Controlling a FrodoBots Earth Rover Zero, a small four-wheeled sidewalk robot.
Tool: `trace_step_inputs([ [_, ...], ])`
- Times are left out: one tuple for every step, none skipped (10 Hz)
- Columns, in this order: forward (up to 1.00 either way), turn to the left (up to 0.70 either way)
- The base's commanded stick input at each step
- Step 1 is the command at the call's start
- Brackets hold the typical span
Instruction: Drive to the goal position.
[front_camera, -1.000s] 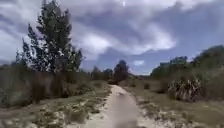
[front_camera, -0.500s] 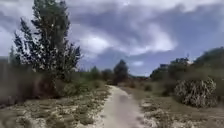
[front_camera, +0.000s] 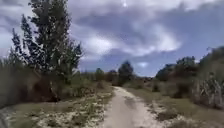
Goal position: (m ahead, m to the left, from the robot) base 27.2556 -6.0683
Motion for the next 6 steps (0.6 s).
trace_step_inputs([
  [0.85, 0.00],
  [0.85, 0.00],
  [0.85, 0.00],
  [0.85, 0.00],
  [0.85, 0.00],
  [0.85, 0.00],
])
